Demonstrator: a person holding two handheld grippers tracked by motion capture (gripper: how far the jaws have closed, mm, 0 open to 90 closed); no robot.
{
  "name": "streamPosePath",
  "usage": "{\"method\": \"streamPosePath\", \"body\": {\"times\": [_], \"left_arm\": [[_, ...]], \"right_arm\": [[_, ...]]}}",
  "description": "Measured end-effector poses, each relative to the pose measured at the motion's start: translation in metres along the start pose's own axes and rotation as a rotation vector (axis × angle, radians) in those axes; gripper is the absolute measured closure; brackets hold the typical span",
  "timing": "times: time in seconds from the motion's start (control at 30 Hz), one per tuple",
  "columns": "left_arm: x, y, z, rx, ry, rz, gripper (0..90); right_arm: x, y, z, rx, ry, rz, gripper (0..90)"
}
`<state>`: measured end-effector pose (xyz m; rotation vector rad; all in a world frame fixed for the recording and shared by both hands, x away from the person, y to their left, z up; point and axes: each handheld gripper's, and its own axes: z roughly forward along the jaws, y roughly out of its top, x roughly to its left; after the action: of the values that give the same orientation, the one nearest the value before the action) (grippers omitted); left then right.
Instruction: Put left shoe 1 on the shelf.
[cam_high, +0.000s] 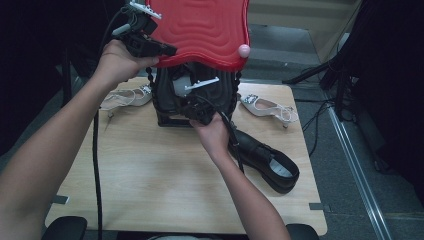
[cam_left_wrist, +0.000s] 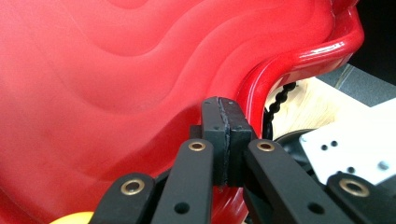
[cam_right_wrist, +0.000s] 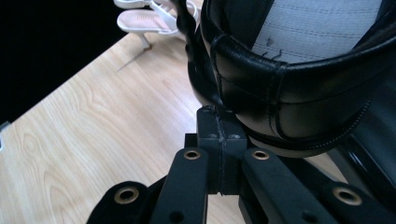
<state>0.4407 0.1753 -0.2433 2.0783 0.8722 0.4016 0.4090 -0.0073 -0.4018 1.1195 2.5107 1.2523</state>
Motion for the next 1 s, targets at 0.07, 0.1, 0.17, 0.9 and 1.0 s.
{"method": "streamPosePath", "body": {"times": [0.07, 0.1, 0.17, 0.9, 1.0], "left_arm": [[0.000, 0.000, 0.000, 0.000, 0.000, -0.003, 90.0], [-0.001, 0.000, 0.000, 0.000, 0.000, -0.003, 90.0], [-0.001, 0.000, 0.000, 0.000, 0.000, -0.002, 90.0], [-0.001, -0.001, 0.000, -0.006, 0.009, -0.009, 90.0], [-0.002, -0.001, 0.000, -0.006, 0.009, -0.024, 90.0]], "right_arm": [[0.000, 0.004, 0.003, -0.007, -0.004, -0.003, 90.0], [0.001, 0.006, 0.006, -0.012, -0.008, -0.002, 90.0], [0.001, 0.009, 0.009, -0.024, -0.012, -0.002, 90.0], [0.011, 0.014, 0.032, -0.040, 0.004, -0.005, 90.0], [0.011, 0.009, 0.026, -0.039, 0.022, -0.008, 90.0]]}}
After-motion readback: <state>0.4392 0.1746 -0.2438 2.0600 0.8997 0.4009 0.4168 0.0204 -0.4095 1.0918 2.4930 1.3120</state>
